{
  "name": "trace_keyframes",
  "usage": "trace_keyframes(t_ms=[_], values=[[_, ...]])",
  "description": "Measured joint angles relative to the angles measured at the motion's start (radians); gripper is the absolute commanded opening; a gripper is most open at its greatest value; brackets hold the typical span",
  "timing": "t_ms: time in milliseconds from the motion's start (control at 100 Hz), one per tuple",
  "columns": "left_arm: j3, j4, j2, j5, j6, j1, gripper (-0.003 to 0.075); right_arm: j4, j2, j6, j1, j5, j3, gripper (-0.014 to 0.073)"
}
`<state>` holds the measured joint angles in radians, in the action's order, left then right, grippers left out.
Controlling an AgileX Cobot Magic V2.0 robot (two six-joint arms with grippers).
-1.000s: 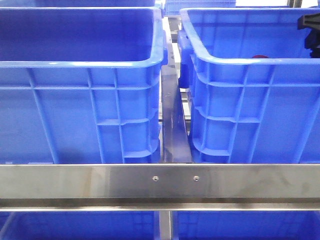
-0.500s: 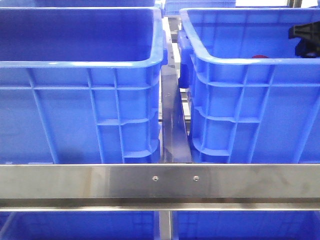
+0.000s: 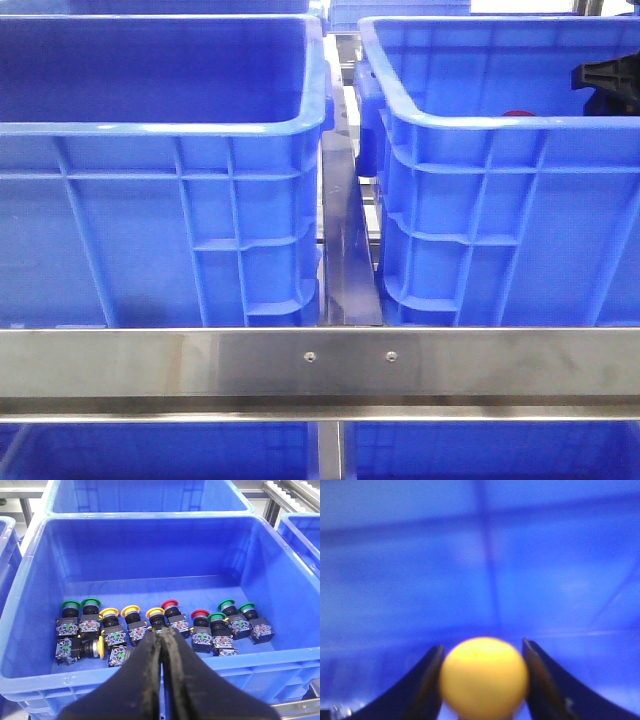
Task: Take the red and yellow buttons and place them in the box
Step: 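Lower the yellow button beside the red one and open the right gripper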
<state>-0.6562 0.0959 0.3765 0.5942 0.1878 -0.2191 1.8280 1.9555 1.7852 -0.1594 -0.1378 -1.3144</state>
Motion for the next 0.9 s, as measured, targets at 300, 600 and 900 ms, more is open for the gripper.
trace_keyframes(t_ms=[300, 600, 900], values=[[0.000, 0.000, 0.000, 0.000, 0.000, 0.000, -0.0019, -0.002, 0.007, 0.002, 0.000, 0.010, 0.002, 0.0535], [0.000, 0.000, 0.000, 0.000, 0.000, 0.000, -0.0019, -0.002, -0.129, 0.002, 0.000, 0.034, 0.037, 0.0532], [0.000, 0.000, 0.000, 0.000, 0.000, 0.000, -0.0019, -0.002, -0.396, 0.002, 0.000, 0.024, 0.193, 0.0528]])
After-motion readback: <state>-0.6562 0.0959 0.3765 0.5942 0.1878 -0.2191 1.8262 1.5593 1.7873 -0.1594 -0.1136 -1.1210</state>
